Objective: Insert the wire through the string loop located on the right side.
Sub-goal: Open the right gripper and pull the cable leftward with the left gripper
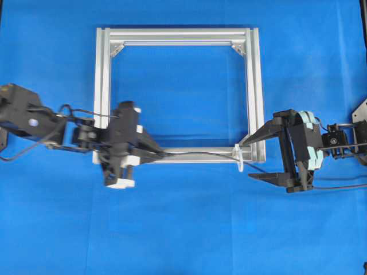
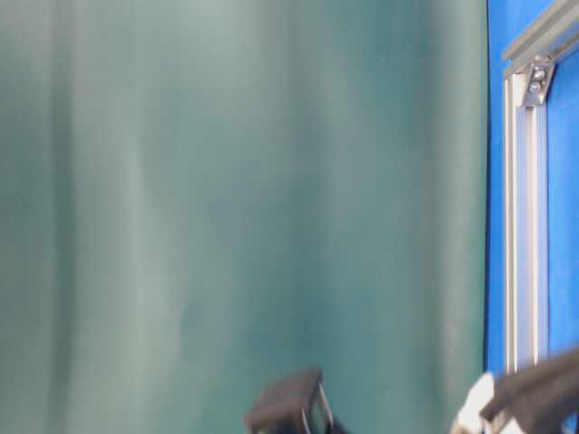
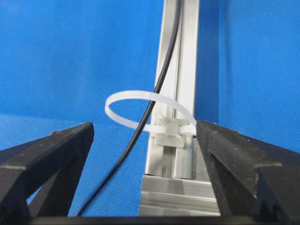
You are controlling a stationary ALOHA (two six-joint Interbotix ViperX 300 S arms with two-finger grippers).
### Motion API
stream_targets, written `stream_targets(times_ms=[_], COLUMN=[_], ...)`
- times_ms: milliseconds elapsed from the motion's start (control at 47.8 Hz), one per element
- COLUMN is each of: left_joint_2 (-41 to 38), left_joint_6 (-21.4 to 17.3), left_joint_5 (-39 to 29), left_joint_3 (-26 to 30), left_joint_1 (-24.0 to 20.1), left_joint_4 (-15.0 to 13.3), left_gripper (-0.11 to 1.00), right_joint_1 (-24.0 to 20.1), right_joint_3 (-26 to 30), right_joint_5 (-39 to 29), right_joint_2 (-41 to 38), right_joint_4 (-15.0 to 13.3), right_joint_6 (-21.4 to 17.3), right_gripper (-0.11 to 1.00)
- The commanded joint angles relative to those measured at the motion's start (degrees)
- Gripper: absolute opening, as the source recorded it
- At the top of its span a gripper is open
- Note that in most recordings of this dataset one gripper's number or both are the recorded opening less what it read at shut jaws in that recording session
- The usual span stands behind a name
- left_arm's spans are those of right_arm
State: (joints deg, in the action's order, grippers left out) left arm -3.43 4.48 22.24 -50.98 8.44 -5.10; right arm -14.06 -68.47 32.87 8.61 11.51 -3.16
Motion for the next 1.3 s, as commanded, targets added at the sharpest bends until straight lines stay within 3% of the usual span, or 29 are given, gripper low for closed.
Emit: stream_targets(times_ms=[0,356,628,817,1277], left_joint_2=[4.22,18.11,29.71,34.54,32.43], left_joint_6=[0.18,1.49,1.58,1.76,1.93], left_joint_5=[1.05,1.05,-2.55,-4.57,-5.80], left_joint_3=[-3.52,-17.84,-26.72,-28.21,-27.25], left_joint_1=[0.09,0.62,4.31,5.01,5.01], left_joint_4=[0.09,0.09,0.09,0.09,0.09], left_gripper=[0.09,0.09,0.09,0.09,0.10], right_joint_1=[0.09,0.00,0.09,0.09,0.09], right_joint_3=[0.88,0.88,1.05,1.14,1.67], right_joint_5=[0.18,-0.53,-1.58,-1.58,-2.20], right_joint_2=[0.44,0.44,0.70,0.79,0.79], right_joint_4=[-0.09,-0.18,-0.18,-0.18,-0.18], right_joint_6=[0.09,0.09,0.09,0.09,0.00], right_gripper=[0.96,0.96,0.96,0.96,0.96])
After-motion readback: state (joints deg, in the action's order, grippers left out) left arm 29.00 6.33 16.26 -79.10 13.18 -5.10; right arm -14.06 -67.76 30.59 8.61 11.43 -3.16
